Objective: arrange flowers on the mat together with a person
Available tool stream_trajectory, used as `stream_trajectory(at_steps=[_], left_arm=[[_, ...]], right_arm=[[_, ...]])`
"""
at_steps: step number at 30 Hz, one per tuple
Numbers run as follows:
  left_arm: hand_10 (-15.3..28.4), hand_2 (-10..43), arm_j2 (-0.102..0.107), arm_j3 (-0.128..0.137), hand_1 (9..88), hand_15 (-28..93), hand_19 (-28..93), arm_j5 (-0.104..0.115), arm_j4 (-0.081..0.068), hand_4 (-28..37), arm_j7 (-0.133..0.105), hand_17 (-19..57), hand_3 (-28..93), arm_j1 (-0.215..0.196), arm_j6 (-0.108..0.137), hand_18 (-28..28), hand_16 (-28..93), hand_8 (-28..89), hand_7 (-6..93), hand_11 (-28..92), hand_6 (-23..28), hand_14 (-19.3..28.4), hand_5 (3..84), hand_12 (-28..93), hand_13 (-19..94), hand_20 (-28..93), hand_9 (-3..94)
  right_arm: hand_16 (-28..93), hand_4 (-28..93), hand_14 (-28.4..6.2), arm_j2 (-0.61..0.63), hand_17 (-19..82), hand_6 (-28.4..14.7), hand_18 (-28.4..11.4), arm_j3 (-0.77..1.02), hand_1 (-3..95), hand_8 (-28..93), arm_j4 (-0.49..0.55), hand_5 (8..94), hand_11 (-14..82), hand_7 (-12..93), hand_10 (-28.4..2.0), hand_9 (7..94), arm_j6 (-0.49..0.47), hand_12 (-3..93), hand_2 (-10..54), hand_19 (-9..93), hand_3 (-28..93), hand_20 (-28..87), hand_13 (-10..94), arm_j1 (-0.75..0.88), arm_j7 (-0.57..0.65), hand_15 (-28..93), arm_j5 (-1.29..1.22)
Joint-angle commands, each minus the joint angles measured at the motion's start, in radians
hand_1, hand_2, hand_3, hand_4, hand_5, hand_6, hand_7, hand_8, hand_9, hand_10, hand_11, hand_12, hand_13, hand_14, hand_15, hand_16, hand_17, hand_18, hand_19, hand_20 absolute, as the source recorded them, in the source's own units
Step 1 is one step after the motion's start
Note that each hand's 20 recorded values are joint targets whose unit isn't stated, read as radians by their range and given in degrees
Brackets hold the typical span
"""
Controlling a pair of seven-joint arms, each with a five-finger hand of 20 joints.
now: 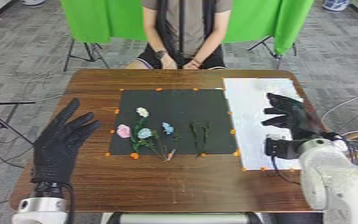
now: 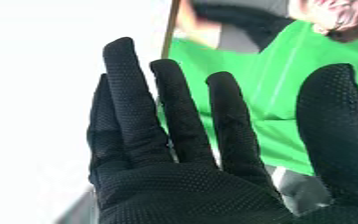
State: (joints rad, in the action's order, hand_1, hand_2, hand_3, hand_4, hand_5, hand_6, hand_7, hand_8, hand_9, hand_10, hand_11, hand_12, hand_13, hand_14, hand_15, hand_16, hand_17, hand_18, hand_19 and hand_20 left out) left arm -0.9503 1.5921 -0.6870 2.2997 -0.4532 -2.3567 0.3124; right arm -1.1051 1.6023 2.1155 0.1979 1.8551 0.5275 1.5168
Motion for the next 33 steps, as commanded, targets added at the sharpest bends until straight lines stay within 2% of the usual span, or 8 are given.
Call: stream_trajectory(at_steps=[1, 3, 5, 13, 24, 29, 31, 33], left_arm=[[20.5, 7.2, 0.009, -0.012, 19.9, 48, 60, 0.015, 0.007, -28.3, -0.003, -6.6, 77, -0.006, 0.025, 25.4, -9, -9, 10.1, 22, 7.0, 27.9, 34.0, 11, 28, -1, 36.9], [20.6, 7.2, 0.012, -0.017, 20.0, 49, 60, 0.016, 0.008, -28.3, -0.002, -6.6, 77, -0.004, 0.028, 25.4, -9, -9, 10.1, 23, 7.0, 28.0, 34.1, 11, 28, -1, 37.0], [20.7, 7.2, -0.004, -0.013, 20.1, 49, 60, 0.008, 0.009, -28.3, 0.026, -6.6, 77, 0.004, 0.015, 25.4, -9, -9, 10.1, 23, 7.1, 28.1, 34.1, 11, 28, -1, 37.0], [20.9, 7.3, 0.009, -0.018, 20.3, 49, 60, 0.015, 0.012, -28.3, 0.011, -6.6, 77, 0.007, 0.024, 25.4, -9, -9, 10.4, 23, 7.2, 28.1, 34.2, 11, 28, -1, 37.0], [20.9, 7.3, 0.026, -0.025, 20.4, 49, 60, 0.02, 0.009, -28.3, 0.0, -6.6, 77, 0.033, 0.015, 25.4, -10, -9, 10.5, 24, 7.5, 28.1, 34.4, 11, 28, -1, 37.0], [20.9, 7.2, 0.021, -0.029, 20.4, 49, 60, 0.016, 0.008, -28.3, 0.01, -6.6, 77, 0.038, 0.004, 25.3, -10, -9, 10.6, 24, 7.5, 28.1, 34.4, 11, 28, -1, 36.9], [20.9, 7.3, 0.02, -0.03, 20.4, 49, 60, 0.025, 0.007, -28.3, 0.01, -6.6, 77, 0.039, -0.001, 25.3, -10, -9, 10.7, 24, 7.4, 28.1, 34.4, 11, 28, -1, 37.0], [20.8, 7.2, 0.023, -0.035, 20.5, 49, 60, 0.068, 0.001, -28.3, -0.007, -6.6, 77, 0.05, -0.022, 25.3, -10, -9, 10.8, 24, 7.5, 28.1, 34.4, 11, 28, -1, 36.9]], right_arm=[[8, -28, -19.4, 0.191, 9, 0.1, -21.9, -0.147, 22.0, -13, -0.135, 39.8, 13.1, 12, -17.7, 49.0, 0.019, 11.6, 1.6, 59, 82, 18, 48, -0.244, 0.22, 47, 0.376], [8, -28, -18.6, 0.217, 10, -0.2, -21.9, -0.184, 22.9, -13, -0.183, 39.5, 13.5, 12, -17.5, 48.8, -0.014, 11.7, 0.8, 60, 82, 18, 49, -0.296, 0.269, 49, 0.447], [8, -28, -18.0, 0.255, 10, -0.4, -21.8, -0.237, 23.4, -13, -0.243, 38.9, 14.1, 12, -17.7, 48.9, 0.022, 11.9, 0.4, 60, 82, 18, 50, -0.346, 0.334, 51, 0.515], [6, -28, -17.1, 0.332, 12, 0.0, -22.3, -0.383, 24.5, -12, -0.45, 37.8, 17.0, 12, -18.4, 53.1, -0.128, 12.0, -1.4, 64, 81, 16, 55, -0.563, 0.488, 55, 0.542], [5, -28, -16.5, 0.344, 13, 2.8, -22.2, -0.595, 25.7, -12, -0.649, 33.4, 17.4, 13, -18.2, 53.4, -0.275, 11.9, -3.0, 66, 81, 13, 56, -0.792, 0.467, 55, 0.508], [5, -28, -16.3, 0.331, 13, 4.1, -22.7, -0.601, 25.3, -13, -0.668, 30.5, 17.0, 14, -18.0, 51.2, -0.344, 11.6, -3.7, 66, 82, 12, 55, -0.795, 0.466, 55, 0.488], [5, -28, -16.3, 0.324, 13, 4.8, -23.0, -0.587, 25.4, -13, -0.671, 30.6, 16.6, 14, -17.9, 50.8, -0.375, 11.5, -4.0, 66, 82, 12, 54, -0.783, 0.467, 55, 0.468], [5, -28, -16.3, 0.325, 12, 5.4, -23.1, -0.572, 25.8, -13, -0.67, 31.2, 16.1, 14, -17.9, 50.6, -0.364, 11.3, -4.2, 66, 82, 11, 54, -0.768, 0.462, 54, 0.435]])
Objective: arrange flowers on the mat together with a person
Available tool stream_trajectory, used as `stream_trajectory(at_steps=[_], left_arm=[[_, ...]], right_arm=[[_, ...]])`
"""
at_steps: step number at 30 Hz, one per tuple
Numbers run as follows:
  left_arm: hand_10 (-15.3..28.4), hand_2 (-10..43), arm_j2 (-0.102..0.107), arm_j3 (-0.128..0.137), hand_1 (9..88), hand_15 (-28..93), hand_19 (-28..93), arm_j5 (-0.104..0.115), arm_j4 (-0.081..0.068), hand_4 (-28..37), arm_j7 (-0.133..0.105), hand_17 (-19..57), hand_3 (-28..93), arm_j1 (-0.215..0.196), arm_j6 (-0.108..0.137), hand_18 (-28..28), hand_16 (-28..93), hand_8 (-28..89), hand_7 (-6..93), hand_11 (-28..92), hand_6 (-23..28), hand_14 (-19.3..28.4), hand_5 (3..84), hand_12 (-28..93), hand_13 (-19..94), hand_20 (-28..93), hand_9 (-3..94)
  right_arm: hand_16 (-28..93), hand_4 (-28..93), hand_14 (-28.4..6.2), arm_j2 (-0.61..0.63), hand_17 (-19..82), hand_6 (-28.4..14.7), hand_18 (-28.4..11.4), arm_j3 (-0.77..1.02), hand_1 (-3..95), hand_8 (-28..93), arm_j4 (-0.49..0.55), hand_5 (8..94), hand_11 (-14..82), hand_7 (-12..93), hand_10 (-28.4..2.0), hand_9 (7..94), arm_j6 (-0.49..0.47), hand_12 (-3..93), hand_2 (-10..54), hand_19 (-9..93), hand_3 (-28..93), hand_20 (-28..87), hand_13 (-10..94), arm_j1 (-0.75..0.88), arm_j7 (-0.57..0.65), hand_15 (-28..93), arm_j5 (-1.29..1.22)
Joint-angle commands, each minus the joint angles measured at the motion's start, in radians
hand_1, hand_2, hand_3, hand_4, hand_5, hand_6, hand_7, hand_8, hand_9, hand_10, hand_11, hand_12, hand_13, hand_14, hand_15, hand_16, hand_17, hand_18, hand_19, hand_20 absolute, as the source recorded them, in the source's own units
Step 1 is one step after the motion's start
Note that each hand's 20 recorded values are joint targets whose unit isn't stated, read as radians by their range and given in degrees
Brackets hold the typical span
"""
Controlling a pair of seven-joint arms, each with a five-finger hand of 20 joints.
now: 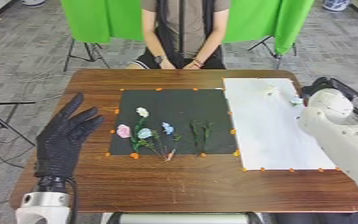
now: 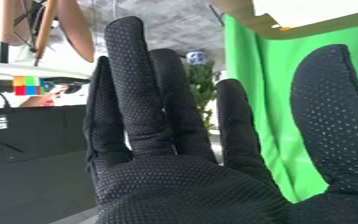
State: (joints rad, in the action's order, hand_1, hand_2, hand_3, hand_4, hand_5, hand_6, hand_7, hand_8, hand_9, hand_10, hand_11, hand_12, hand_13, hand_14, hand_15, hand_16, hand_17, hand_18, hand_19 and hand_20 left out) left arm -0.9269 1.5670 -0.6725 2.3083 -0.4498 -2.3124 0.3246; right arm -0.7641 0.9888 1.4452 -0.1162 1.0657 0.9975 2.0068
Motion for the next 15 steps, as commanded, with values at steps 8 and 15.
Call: stream_trajectory(at_steps=[8, 15], left_arm=[[21.2, 7.3, 0.0, -0.011, 20.6, 50, 61, 0.092, -0.013, -28.3, -0.022, -6.4, 77, 0.013, -0.062, 25.4, -10, -9, 10.9, 24, 7.8, 28.2, 34.7, 11, 29, -1, 37.3], [21.2, 7.3, -0.007, -0.017, 20.8, 50, 61, 0.083, -0.018, -28.3, -0.004, -6.4, 77, 0.028, -0.074, 25.4, -10, -9, 10.9, 25, 7.9, 28.3, 34.9, 11, 29, -1, 37.3]], right_arm=[[5, -28, -16.4, -0.02, 12, 6.2, -23.4, 0.053, 27.7, -14, 0.0, 32.9, 12.5, 15, -17.3, 48.7, -0.132, 11.4, -6.3, 63, 83, 10, 53, 0.062, -0.072, 50, -0.025], [6, -28, -14.8, -0.035, 12, 7.7, -23.5, 0.037, 32.0, -15, -0.007, 31.3, 11.4, 17, -15.4, 46.3, -0.181, 11.6, -9.4, 63, 83, 11, 53, 0.063, -0.134, 48, 0.025]])
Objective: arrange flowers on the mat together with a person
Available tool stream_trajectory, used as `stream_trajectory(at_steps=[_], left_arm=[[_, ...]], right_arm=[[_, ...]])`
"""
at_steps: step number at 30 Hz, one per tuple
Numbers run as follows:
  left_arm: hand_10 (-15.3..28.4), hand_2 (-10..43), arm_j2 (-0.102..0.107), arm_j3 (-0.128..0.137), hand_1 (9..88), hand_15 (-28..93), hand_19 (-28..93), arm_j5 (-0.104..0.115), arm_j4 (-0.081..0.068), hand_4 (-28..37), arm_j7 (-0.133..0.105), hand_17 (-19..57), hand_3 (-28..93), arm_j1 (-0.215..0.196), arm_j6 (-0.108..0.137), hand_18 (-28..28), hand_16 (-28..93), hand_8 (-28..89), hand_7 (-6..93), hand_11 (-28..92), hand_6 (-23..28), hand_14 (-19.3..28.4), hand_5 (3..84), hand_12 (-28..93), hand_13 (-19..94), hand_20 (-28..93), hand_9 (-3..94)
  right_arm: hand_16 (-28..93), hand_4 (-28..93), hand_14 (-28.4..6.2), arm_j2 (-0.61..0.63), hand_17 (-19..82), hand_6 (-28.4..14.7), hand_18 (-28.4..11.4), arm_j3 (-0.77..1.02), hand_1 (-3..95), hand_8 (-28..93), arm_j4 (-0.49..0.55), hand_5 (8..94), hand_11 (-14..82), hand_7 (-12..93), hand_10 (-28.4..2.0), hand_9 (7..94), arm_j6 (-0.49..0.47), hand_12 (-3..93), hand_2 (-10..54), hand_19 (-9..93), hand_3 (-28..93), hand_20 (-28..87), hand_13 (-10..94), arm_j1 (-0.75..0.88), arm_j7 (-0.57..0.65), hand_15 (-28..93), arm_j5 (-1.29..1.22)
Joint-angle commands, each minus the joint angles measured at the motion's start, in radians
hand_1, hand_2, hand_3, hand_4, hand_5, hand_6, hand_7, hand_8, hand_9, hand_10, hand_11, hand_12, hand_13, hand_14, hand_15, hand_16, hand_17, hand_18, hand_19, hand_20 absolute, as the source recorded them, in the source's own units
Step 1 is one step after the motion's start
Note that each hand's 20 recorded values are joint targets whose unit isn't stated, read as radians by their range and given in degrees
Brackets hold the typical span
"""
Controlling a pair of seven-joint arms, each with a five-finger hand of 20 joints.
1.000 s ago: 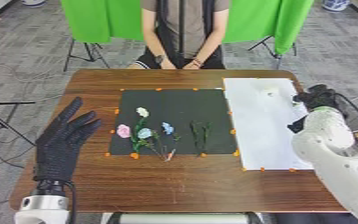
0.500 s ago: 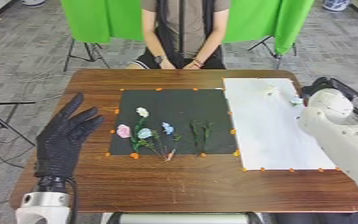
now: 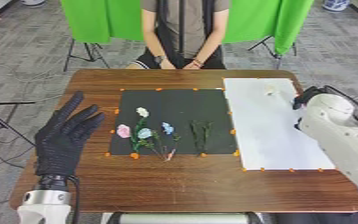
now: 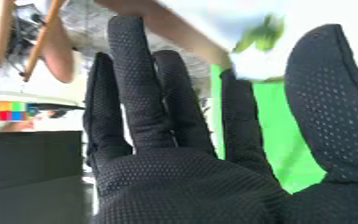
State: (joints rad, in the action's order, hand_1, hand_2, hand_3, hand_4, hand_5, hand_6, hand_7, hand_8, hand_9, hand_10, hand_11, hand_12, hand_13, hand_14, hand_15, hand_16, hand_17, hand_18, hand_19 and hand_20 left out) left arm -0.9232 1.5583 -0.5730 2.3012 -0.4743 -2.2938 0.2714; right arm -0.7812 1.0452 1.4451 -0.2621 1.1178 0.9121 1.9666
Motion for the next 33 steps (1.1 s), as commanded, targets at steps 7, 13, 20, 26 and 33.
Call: stream_trajectory(at_steps=[7, 13, 20, 26, 33], left_arm=[[21.1, 7.3, -0.012, -0.014, 21.0, 51, 61, -0.02, -0.015, -28.3, 0.026, -6.4, 78, 0.015, -0.024, 25.4, -10, -9, 10.9, 25, 8.0, 28.3, 34.9, 11, 29, -1, 37.2], [21.2, 6.8, -0.038, 0.033, 20.9, 51, 63, -0.16, 0.013, -28.3, 0.164, -6.1, 78, -0.015, 0.048, 26.7, -10, -9, 10.9, 25, 7.9, 28.3, 34.9, 11, 28, -1, 37.1], [21.5, 6.1, -0.035, 0.038, 20.8, 50, 67, -0.12, 0.014, -28.3, 0.14, -5.5, 76, -0.025, 0.044, 28.3, -11, -9, 10.5, 25, 8.0, 28.4, 34.9, 11, 29, -6, 37.2], [21.7, 6.6, -0.035, 0.035, 21.0, 51, 67, -0.111, 0.01, -28.3, 0.125, -5.9, 76, -0.029, 0.036, 27.7, -11, -9, 10.4, 25, 8.2, 28.4, 34.9, 11, 28, -8, 37.0], [21.7, 7.0, -0.03, 0.041, 21.1, 51, 67, -0.097, 0.015, -28.3, 0.109, -6.1, 76, -0.045, 0.046, 27.2, -11, -9, 10.3, 25, 8.4, 28.4, 35.0, 11, 28, -9, 37.0]], right_arm=[[7, -28, -14.1, -0.018, 13, 7.2, -23.7, -0.064, 33.1, -15, -0.007, 33.5, 11.3, 16, -14.5, 48.2, 0.073, 11.8, -9.5, 62, 82, 11, 54, 0.012, -0.064, 46, 0.112], [9, -28, -10.0, -0.005, 18, 6.7, -22.6, -0.147, 38.0, -16, -0.019, 50.7, 13.7, 16, -11.7, 63.1, 0.278, 11.5, -9.5, 67, 80, 12, 64, 0.004, -0.091, 44, 0.178], [12, -28, -6.9, -0.02, 22, 7.2, -20.1, -0.151, 44.7, -15, -0.028, 66.3, 16.6, 14, -8.8, 75.8, 0.189, 12.9, -9.5, 71, 77, 10, 72, 0.002, -0.102, 45, 0.205], [24, -28, -3.2, -0.027, 25, 6.2, -17.5, -0.149, 54.4, -4, -0.027, 80.1, 6.4, 13, -6.5, 89.0, 0.196, 26.3, -9.5, 75, 65, 8, 78, 0.034, -0.096, 41, 0.233], [25, -28, -2.8, -0.059, 27, 5.0, -16.6, -0.069, 57.3, -1, 0.065, 88.2, 17.6, 14, -5.9, 93.7, 0.269, 27.1, -9.5, 80, 66, 6, 84, 0.096, -0.101, 44, 0.311]])
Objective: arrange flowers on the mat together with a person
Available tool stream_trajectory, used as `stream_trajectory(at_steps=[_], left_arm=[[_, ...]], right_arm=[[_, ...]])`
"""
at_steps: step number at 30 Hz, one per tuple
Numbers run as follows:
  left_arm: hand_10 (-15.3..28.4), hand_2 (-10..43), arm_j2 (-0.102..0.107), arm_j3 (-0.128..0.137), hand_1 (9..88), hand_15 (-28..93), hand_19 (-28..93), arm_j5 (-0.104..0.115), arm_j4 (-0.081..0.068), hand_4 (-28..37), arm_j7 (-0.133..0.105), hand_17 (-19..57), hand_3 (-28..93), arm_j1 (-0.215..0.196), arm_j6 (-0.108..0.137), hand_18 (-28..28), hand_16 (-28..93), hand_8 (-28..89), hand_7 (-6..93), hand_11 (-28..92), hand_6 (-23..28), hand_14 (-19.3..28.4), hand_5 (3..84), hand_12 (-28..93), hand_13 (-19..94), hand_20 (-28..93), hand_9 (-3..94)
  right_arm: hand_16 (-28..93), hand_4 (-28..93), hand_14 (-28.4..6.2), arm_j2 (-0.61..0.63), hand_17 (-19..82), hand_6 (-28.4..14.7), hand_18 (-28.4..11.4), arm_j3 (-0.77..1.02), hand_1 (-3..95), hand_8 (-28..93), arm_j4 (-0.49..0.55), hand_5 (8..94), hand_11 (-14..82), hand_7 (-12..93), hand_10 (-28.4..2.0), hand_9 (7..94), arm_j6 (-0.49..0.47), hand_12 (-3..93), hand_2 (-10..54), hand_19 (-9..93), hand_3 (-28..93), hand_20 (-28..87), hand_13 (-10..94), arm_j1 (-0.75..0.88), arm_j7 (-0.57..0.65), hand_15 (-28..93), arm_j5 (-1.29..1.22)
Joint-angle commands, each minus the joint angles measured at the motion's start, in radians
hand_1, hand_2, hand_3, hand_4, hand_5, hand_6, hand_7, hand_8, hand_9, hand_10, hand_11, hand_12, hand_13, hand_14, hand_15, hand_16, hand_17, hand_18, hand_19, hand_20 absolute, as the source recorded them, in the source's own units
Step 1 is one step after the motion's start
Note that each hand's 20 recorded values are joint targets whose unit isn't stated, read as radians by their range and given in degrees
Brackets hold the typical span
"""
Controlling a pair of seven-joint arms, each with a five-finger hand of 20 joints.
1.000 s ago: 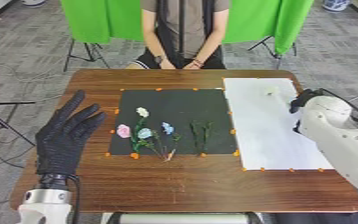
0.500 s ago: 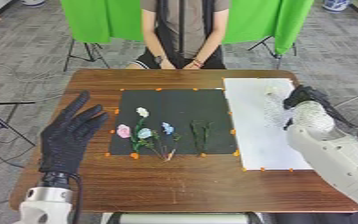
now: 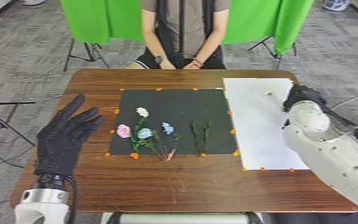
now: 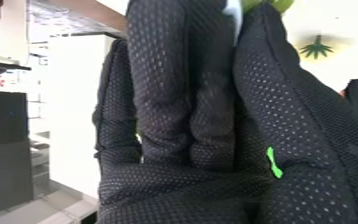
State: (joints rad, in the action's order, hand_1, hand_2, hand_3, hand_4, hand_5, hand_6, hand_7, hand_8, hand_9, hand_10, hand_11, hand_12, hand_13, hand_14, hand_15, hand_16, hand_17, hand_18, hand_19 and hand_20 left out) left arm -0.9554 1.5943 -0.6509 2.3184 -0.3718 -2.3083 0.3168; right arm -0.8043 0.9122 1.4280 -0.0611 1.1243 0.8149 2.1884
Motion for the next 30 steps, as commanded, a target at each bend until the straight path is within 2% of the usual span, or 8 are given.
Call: stream_trajectory(at_steps=[1, 4, 10, 16, 19, 23, 26, 30], left_arm=[[21.7, 7.0, 0.003, 0.006, 21.1, 51, 67, -0.017, -0.001, -28.3, 0.004, -6.1, 76, -0.034, 0.002, 27.2, -11, -9, 10.3, 25, 8.4, 28.4, 35.1, 11, 28, -9, 36.9], [21.7, 7.1, -0.003, 0.017, 21.1, 51, 66, -0.027, 0.001, -28.3, 0.017, -6.1, 76, -0.04, 0.001, 27.0, -11, -9, 10.5, 25, 8.3, 28.4, 35.1, 11, 28, -9, 37.0], [21.8, 7.0, -0.006, 0.025, 21.1, 51, 67, -0.031, 0.002, -28.3, 0.021, -6.1, 76, -0.049, 0.008, 27.3, -11, -9, 10.5, 25, 8.3, 28.4, 35.0, 11, 28, -9, 36.9], [21.8, 6.9, -0.005, 0.02, 21.1, 51, 68, -0.027, -0.001, -28.3, 0.018, -5.9, 76, -0.038, 0.002, 27.4, -11, -9, 10.4, 25, 8.3, 28.4, 34.9, 11, 28, -9, 36.8], [21.8, 6.9, -0.008, 0.02, 21.2, 51, 68, -0.027, -0.001, -28.3, 0.026, -5.8, 76, -0.036, 0.001, 27.4, -11, -9, 10.4, 25, 8.3, 28.4, 34.9, 11, 28, -9, 36.8], [21.8, 7.0, -0.004, 0.017, 21.2, 51, 68, -0.019, -0.002, -28.3, 0.021, -5.8, 76, -0.035, 0.0, 27.2, -11, -9, 10.5, 25, 8.4, 28.4, 34.9, 11, 28, -9, 36.8], [21.9, 7.0, -0.005, 0.013, 21.3, 51, 68, -0.018, -0.005, -28.3, 0.019, -5.8, 76, -0.032, -0.006, 26.9, -11, -9, 10.5, 25, 8.4, 28.4, 35.0, 11, 28, -9, 36.8], [21.9, 7.1, -0.012, 0.017, 21.4, 51, 67, -0.021, -0.004, -28.3, 0.035, -5.9, 77, -0.033, -0.008, 26.8, -11, -9, 10.5, 25, 8.4, 28.4, 35.0, 11, 28, -9, 36.9]], right_arm=[[25, -28, -2.8, -0.043, 27, 4.6, -16.6, 0.073, 57.3, -1, 0.104, 88.4, 18.3, 14, -6.0, 93.7, 0.079, 27.0, -9.5, 80, 66, 6, 84, 0.091, -0.013, 44, 0.102], [25, -28, -2.9, -0.069, 28, 3.9, -16.5, 0.094, 57.0, -1, 0.179, 88.7, 19.0, 14, -6.2, 93.7, 0.087, 26.9, -9.5, 80, 68, 6, 84, 0.095, -0.054, 44, 0.153], [26, -28, -3.0, -0.163, 28, 3.6, -16.5, 0.072, 56.5, 0, 0.274, 88.5, 19.4, 14, -6.3, 93.7, 0.066, 26.9, -9.5, 81, 69, 5, 84, 0.068, -0.197, 45, 0.136], [26, -28, -3.4, -0.259, 26, 3.4, -16.4, 0.017, 55.6, 0, 0.27, 88.3, 18.9, 14, -6.4, 93.7, -0.02, 27.3, -9.5, 81, 70, 5, 83, 0.058, -0.3, 46, 0.131], [25, -28, -3.5, -0.284, 26, 3.3, -16.3, -0.003, 55.0, 0, 0.268, 88.0, 18.1, 14, -6.2, 93.7, -0.041, 27.7, -9.5, 81, 71, 4, 82, 0.074, -0.325, 47, 0.147], [23, -28, -4.0, -0.303, 23, 4.3, -16.0, -0.005, 53.7, -1, 0.269, 84.9, 12.8, 15, -6.0, 93.5, -0.107, 31.5, -9.5, 79, 71, 4, 78, 0.093, -0.332, 49, 0.138], [22, -28, -5.4, -0.307, 19, 4.2, -16.2, 0.005, 52.1, -2, 0.277, 82.0, 9.4, 15, -7.3, 89.6, -0.148, 31.2, -9.5, 72, 71, 4, 73, 0.114, -0.337, 48, 0.139], [19, -28, -6.9, -0.31, 16, 4.2, -16.6, 0.006, 50.4, -3, 0.279, 79.0, 13.9, 15, -8.4, 82.7, -0.182, 25.6, -9.5, 66, 71, 9, 69, 0.123, -0.338, 47, 0.149]])
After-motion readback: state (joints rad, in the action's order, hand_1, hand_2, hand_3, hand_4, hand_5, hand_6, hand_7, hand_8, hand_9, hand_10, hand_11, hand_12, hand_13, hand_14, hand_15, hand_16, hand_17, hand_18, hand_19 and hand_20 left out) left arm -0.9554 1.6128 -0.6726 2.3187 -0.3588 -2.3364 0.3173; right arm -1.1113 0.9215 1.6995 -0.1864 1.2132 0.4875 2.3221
